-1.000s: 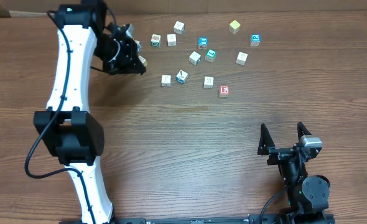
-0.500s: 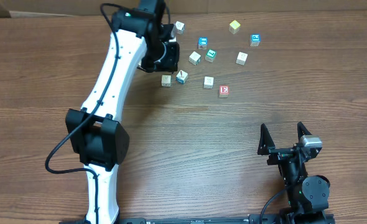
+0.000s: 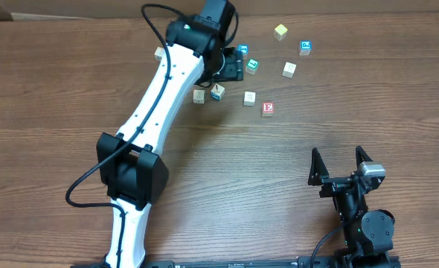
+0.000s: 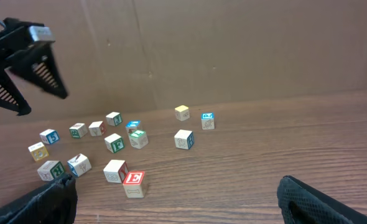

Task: Form a tower
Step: 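Reach the left gripper forward over the block cluster, then lower the left gripper and close on the white 'B' block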

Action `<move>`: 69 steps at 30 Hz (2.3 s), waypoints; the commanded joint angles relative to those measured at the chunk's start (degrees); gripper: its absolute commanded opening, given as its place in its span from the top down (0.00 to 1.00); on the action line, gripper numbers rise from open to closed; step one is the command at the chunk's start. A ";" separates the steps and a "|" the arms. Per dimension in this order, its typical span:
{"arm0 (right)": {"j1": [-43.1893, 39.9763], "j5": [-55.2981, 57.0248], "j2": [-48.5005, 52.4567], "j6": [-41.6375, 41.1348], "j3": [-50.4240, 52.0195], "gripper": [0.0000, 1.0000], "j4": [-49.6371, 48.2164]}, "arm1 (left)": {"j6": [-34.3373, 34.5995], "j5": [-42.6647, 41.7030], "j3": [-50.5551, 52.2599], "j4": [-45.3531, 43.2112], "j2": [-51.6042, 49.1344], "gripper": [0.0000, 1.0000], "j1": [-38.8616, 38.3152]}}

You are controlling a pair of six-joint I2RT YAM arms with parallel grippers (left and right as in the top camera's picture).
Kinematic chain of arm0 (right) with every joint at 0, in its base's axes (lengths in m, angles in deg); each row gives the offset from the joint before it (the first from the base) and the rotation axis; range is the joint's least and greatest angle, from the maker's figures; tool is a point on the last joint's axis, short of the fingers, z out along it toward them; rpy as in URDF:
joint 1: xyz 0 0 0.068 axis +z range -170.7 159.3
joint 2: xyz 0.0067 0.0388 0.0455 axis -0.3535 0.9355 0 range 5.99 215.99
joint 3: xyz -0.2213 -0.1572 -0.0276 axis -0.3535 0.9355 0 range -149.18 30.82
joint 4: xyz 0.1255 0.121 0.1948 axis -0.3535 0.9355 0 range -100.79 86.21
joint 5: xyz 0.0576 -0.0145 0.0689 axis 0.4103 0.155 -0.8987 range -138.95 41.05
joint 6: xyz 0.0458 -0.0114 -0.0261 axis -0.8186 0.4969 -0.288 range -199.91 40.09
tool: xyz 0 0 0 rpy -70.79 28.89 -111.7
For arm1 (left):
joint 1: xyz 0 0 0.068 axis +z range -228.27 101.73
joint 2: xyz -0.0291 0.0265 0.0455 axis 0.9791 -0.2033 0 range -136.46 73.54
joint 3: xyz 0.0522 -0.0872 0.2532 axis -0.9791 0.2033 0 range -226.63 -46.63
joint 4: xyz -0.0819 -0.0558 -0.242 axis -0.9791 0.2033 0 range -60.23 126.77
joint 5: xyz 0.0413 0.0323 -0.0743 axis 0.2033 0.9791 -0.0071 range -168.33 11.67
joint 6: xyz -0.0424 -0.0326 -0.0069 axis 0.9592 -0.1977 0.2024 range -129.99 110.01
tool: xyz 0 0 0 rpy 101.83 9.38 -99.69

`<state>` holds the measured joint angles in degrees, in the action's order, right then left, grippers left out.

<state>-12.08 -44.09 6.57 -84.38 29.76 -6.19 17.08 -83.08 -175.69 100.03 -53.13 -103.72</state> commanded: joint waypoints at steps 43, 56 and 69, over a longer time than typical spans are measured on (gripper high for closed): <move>-0.24 0.17 -0.42 0.04 0.59 0.00 -0.22 | 13.22 12.83 -0.76 -10.19 -18.84 0.54 -0.74; -0.24 0.15 -0.42 0.04 0.59 0.00 -0.22 | 10.14 12.63 -0.76 -9.90 -18.84 0.66 -0.83; -0.24 0.17 -0.42 0.04 0.59 0.00 -0.22 | 5.68 5.16 -0.76 -1.75 -18.84 0.52 -0.83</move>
<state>-12.10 -44.07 6.57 -84.40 29.76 -6.24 26.44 -73.72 -176.02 97.36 -71.47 -104.77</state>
